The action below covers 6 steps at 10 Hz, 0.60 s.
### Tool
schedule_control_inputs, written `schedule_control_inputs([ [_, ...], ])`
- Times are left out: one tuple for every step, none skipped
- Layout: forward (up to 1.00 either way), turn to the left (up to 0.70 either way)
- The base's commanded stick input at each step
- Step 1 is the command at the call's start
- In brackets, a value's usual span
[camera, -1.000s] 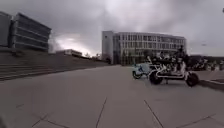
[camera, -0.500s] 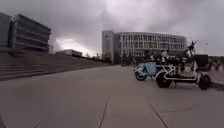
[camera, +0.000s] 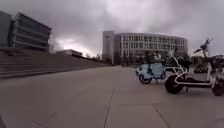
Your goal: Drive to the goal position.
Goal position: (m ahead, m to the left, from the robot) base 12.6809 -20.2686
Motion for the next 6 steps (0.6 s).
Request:
schedule_control_inputs([
  [0.85, 0.00],
  [0.85, 0.00],
  [0.85, 0.00],
  [0.85, 0.00],
  [0.85, 0.00],
  [0.85, 0.00],
])
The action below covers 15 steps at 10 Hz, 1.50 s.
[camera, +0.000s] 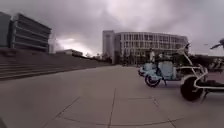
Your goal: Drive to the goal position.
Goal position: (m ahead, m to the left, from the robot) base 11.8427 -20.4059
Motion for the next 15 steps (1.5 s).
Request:
schedule_control_inputs([
  [0.85, 0.00],
  [0.70, 0.03],
  [0.54, 0.00],
  [0.54, 0.00],
  [0.54, 0.00],
  [0.54, 0.00],
  [0.54, 0.00],
  [0.54, 0.00],
  [0.55, 0.00],
  [0.55, 0.00],
  [0.56, 0.00],
  [0.56, 0.00],
  [0.57, 0.00],
  [0.58, 0.00],
  [0.62, -0.01],
])
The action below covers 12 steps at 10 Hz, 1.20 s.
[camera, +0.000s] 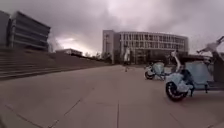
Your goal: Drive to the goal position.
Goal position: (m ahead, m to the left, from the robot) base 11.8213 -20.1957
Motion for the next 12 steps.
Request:
schedule_control_inputs([
  [0.68, -0.03],
  [0.70, -0.03],
  [0.72, -0.04],
  [0.74, -0.06],
  [0.77, -0.08],
  [0.78, -0.10],
  [0.79, -0.11],
  [0.80, -0.11],
  [0.81, -0.13],
  [0.81, -0.14],
  [0.81, -0.14],
  [0.81, -0.14],
])
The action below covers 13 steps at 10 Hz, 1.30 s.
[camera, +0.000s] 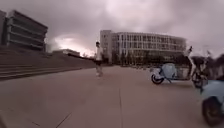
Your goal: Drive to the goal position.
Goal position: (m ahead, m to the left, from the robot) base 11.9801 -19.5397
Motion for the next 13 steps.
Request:
schedule_control_inputs([
  [0.81, -0.14],
  [0.81, -0.14],
  [0.81, -0.14],
  [0.81, -0.14],
  [0.81, -0.14],
  [0.81, -0.14],
  [0.81, -0.14],
  [0.81, -0.14],
  [0.81, -0.14],
  [0.81, -0.12],
  [0.81, -0.13],
  [0.81, -0.14],
  [0.81, -0.11],
])
